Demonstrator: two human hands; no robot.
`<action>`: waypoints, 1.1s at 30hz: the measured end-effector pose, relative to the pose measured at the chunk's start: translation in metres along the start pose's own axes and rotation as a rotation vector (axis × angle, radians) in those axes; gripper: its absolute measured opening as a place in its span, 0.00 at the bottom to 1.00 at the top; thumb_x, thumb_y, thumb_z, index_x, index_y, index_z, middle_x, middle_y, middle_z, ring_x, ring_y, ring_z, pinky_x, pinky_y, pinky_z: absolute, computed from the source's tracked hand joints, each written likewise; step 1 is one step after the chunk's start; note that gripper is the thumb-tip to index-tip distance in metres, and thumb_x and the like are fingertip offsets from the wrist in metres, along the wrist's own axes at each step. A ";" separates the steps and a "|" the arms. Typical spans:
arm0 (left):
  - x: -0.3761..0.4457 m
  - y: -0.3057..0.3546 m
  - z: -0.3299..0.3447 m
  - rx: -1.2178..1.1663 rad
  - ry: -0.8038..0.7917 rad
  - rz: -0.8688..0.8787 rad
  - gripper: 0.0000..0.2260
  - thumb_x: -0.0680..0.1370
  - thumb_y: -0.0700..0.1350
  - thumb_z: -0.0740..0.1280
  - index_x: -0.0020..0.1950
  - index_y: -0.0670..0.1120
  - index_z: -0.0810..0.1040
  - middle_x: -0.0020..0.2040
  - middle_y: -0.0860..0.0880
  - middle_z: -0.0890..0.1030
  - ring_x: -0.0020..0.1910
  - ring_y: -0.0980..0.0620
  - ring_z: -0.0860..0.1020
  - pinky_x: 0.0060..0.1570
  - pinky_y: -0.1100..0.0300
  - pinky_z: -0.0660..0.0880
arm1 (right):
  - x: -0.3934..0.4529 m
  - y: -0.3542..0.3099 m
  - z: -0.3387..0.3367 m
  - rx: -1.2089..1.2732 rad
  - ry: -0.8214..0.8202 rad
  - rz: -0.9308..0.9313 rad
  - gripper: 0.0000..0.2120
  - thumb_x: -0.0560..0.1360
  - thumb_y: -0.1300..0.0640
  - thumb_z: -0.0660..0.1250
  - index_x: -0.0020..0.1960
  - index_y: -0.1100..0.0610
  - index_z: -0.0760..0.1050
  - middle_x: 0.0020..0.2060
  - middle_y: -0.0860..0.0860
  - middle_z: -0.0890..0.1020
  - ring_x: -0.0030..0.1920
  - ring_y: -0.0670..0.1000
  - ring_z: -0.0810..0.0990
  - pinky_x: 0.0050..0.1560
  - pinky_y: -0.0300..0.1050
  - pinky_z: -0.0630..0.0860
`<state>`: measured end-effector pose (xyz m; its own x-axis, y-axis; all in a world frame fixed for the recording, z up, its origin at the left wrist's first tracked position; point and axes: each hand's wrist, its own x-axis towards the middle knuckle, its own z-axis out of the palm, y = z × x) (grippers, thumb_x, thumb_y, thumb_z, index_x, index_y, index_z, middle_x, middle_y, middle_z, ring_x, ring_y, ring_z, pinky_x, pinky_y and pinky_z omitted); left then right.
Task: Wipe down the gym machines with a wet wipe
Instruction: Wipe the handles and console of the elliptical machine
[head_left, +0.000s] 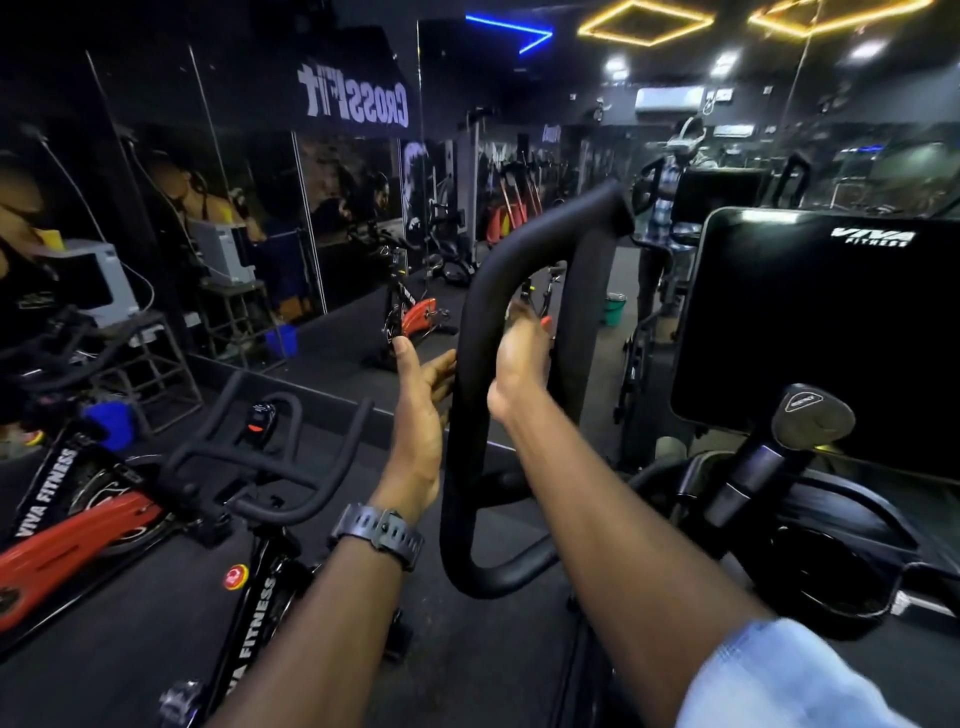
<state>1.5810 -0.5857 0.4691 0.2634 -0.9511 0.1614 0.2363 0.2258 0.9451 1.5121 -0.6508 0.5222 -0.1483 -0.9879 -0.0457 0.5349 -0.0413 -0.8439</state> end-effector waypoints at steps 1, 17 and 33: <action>-0.002 -0.001 0.000 0.003 0.007 0.004 0.36 0.80 0.70 0.42 0.65 0.50 0.80 0.58 0.54 0.84 0.60 0.58 0.80 0.57 0.60 0.72 | -0.004 0.024 -0.014 -0.094 -0.007 0.015 0.14 0.81 0.58 0.55 0.43 0.52 0.77 0.41 0.52 0.82 0.47 0.55 0.79 0.53 0.50 0.75; -0.039 -0.063 -0.028 0.088 0.070 -0.072 0.32 0.77 0.70 0.46 0.63 0.54 0.79 0.57 0.56 0.84 0.59 0.61 0.81 0.57 0.65 0.75 | -0.039 0.107 -0.124 -1.345 -0.251 -1.434 0.17 0.83 0.65 0.54 0.66 0.61 0.77 0.65 0.57 0.79 0.67 0.57 0.76 0.63 0.50 0.77; -0.067 -0.113 -0.047 0.057 0.108 -0.151 0.30 0.84 0.62 0.45 0.57 0.49 0.83 0.53 0.50 0.87 0.55 0.56 0.83 0.55 0.64 0.76 | -0.043 0.127 -0.133 -1.526 -0.473 -1.661 0.02 0.75 0.56 0.69 0.45 0.51 0.81 0.39 0.46 0.78 0.46 0.52 0.77 0.46 0.51 0.64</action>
<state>1.5807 -0.5375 0.3383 0.3285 -0.9444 -0.0125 0.2288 0.0668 0.9712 1.4757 -0.5935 0.3456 0.6151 -0.1909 0.7650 -0.6373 -0.6916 0.3399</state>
